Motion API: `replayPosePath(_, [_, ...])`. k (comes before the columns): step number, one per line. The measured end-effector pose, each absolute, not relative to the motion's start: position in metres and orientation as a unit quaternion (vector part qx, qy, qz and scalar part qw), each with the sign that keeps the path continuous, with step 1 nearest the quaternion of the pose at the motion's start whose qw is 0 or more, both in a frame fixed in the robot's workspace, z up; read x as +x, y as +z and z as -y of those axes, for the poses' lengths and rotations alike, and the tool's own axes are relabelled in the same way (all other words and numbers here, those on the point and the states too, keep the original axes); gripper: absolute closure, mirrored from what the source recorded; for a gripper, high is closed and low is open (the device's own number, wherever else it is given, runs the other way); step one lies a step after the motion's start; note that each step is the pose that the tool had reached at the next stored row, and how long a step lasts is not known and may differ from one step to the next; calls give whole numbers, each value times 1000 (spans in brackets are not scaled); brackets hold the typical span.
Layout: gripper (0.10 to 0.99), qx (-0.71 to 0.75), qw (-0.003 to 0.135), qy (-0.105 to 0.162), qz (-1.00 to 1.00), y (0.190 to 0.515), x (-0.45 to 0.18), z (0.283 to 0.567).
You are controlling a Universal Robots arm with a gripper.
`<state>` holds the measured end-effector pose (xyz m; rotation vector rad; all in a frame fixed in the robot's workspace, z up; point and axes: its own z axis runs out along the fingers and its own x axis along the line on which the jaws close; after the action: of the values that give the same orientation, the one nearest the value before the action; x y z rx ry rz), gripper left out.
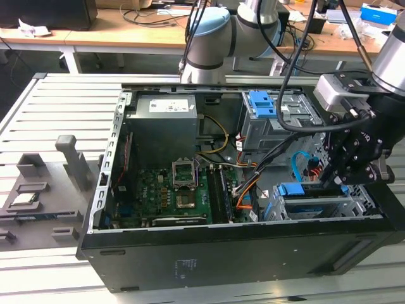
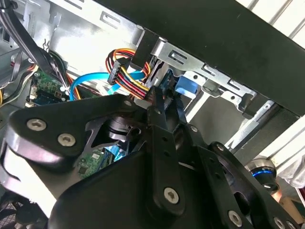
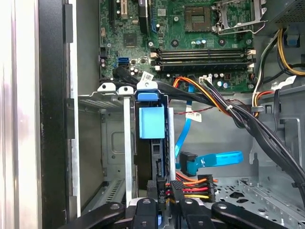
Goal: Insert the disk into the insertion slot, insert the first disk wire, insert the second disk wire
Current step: 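Insert the first disk wire, then insert the second disk wire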
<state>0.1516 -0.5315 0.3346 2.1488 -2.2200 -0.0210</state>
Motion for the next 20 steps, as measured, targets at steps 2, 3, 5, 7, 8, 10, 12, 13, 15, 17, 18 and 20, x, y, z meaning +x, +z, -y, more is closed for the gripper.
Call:
replayPosePath(2, [847, 695, 26, -7, 718, 335, 152, 532])
replayPosePath(3, [847, 695, 26, -7, 718, 339, 152, 532])
replayPosePath(5, [847, 695, 26, -7, 718, 350, 152, 531])
replayPosePath(7, [863, 695, 26, -7, 718, 361, 152, 528])
replayPosePath(8, [929, 695, 26, -7, 718, 367, 152, 527])
replayPosePath(10, [980, 695, 26, -7, 718, 379, 152, 526])
replayPosePath(12, [980, 695, 26, -7, 718, 384, 152, 526])
replayPosePath(13, [980, 695, 26, -7, 718, 386, 152, 526])
replayPosePath(15, [980, 695, 26, -7, 718, 386, 152, 526])
replayPosePath(17, [980, 695, 26, -7, 718, 386, 152, 526])
replayPosePath(18, [980, 695, 26, -7, 718, 386, 152, 526])
replayPosePath(20, [980, 695, 26, -7, 718, 386, 152, 526])
